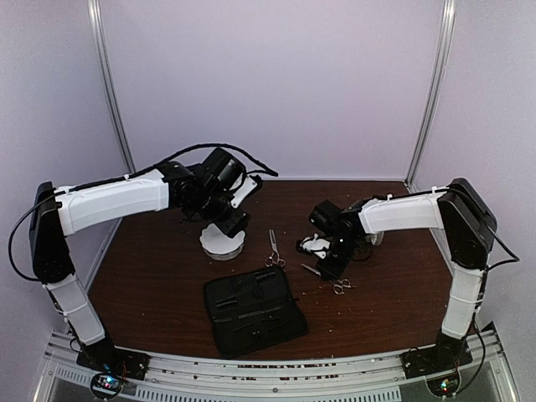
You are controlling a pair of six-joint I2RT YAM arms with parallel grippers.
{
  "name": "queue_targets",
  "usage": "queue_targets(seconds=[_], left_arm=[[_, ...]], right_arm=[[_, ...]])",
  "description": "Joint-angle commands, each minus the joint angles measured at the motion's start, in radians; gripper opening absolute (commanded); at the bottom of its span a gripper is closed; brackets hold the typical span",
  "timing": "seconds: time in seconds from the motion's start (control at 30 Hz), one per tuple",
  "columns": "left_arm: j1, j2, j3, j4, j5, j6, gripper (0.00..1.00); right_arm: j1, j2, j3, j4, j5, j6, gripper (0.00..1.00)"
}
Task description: Sort the hair-cutting tools
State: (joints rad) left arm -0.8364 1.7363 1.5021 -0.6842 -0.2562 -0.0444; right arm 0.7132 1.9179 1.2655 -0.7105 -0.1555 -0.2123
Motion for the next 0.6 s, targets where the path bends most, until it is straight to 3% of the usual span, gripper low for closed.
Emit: queue_targets(seconds=[0.0, 0.43, 0.57], left_arm=[[0.007, 0.024, 0.033, -0.005, 0.024, 0.010, 0.64], [0.007, -0.031, 0.050, -0.106, 0.011, -0.051, 0.64], [0.007, -0.093, -0.031, -0.128, 0.036, -0.145, 0.64]], right_arm=[[0.029, -0.038, -0.047, -0.021, -0.010, -0.037, 0.11], [0.035, -0.184, 0.014, -0.049, 0.072, -0.125, 0.07], [0.064, -0.215, 0.007, -0.046, 0.076, -0.203, 0.06]])
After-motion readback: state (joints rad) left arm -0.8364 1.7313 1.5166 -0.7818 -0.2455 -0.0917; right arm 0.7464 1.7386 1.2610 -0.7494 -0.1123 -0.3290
